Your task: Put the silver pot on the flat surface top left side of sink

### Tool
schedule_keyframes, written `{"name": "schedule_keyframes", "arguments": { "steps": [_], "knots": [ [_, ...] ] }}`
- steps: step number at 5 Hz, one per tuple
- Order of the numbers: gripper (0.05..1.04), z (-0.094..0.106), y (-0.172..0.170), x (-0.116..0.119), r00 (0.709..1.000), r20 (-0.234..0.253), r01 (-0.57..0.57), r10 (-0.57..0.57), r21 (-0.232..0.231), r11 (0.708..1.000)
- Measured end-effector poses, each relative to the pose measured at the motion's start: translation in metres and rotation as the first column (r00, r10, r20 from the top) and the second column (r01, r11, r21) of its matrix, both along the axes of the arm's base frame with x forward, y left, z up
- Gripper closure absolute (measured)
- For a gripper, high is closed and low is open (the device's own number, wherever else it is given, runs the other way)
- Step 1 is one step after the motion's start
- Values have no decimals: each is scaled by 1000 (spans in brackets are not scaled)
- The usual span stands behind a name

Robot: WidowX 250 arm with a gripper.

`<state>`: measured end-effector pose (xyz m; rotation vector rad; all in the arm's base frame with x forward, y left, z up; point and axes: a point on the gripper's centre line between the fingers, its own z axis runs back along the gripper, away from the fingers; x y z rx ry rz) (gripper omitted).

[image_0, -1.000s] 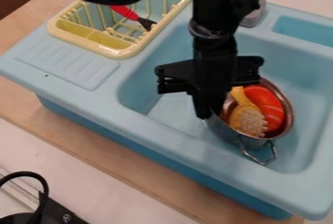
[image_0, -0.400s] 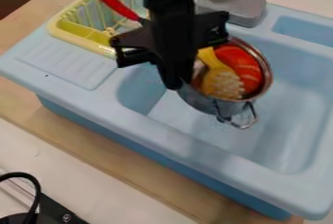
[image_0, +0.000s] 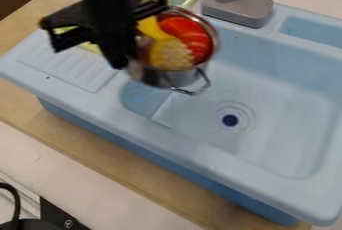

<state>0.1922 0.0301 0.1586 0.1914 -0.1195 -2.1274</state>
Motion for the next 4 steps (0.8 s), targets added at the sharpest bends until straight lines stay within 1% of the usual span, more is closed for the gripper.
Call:
{"name": "schedule_keyframes", "arguments": {
  "steps": [1,2,3,4],
  "knots": [
    [1026,0,25,-19,996,3,-94,94,2,996],
    [1026,-8,45,-31,984,-11,-176,176,0,984],
    [1026,-17,62,-36,975,-10,-222,222,-45,974],
    [1026,-23,75,-39,965,8,-259,260,-67,963]
  ]
}}
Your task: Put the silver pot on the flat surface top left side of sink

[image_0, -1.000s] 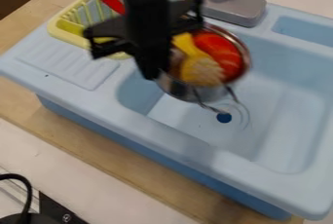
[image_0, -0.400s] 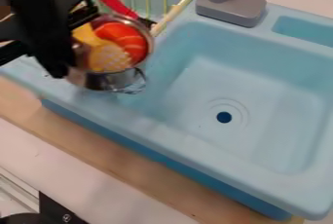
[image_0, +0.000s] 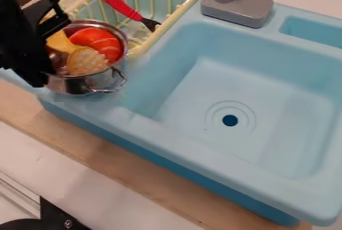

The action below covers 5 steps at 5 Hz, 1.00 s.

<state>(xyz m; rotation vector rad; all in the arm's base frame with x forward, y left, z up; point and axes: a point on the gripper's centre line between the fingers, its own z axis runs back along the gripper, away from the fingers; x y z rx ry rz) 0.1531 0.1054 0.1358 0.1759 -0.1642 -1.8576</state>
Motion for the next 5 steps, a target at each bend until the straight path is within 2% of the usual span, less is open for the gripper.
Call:
{"name": "schedule_keyframes", "arguments": {
  "steps": [1,3,5],
  "knots": [
    [1026,-7,11,6,1000,-1,-30,30,-13,999],
    [1026,-7,29,10,997,-8,-77,77,15,997],
    [1004,-5,32,7,995,-15,-103,103,19,995]
  ]
}}
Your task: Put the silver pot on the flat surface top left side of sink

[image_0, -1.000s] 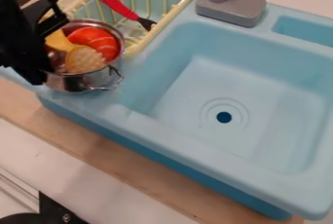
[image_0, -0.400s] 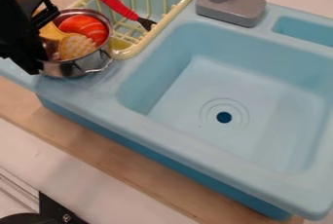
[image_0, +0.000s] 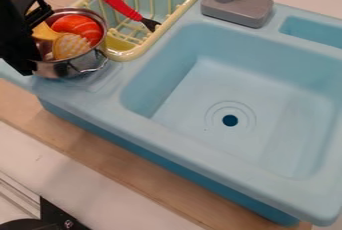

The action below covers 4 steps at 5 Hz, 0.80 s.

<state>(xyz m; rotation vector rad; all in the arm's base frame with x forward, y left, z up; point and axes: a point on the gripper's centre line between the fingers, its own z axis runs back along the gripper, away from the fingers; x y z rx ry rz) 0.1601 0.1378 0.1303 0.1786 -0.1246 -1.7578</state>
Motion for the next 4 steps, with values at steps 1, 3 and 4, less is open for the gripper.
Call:
{"name": "schedule_keyframes", "arguments": {
  "steps": [1,3,4],
  "knots": [
    [856,0,-1,-5,999,-47,-8,7,-8,1000],
    [317,10,0,-3,999,-50,4,-4,-8,1000],
    [98,11,-2,-5,998,-60,-6,5,-14,1000]
  ]
}}
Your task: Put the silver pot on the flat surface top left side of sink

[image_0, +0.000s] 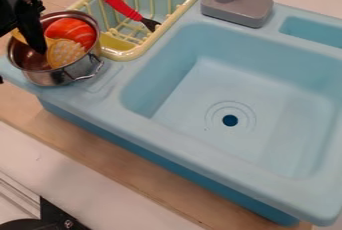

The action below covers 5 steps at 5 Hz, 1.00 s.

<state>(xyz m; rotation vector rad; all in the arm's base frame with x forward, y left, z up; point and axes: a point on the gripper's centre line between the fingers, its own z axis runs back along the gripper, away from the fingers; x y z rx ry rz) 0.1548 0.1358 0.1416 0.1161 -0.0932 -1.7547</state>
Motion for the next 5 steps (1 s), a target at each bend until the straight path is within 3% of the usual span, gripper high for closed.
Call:
{"name": "schedule_keyframes", "arguments": {
  "steps": [1,2,3,4,5],
  "knots": [
    [87,14,-1,0,1000,5,-2,2,21,1000],
    [87,35,-13,0,999,28,27,-29,73,997],
    [87,44,-25,11,996,51,72,-77,88,993],
    [87,43,-44,28,986,49,152,-157,79,985],
    [87,30,-68,50,960,25,276,-278,77,958]
  ]
}}
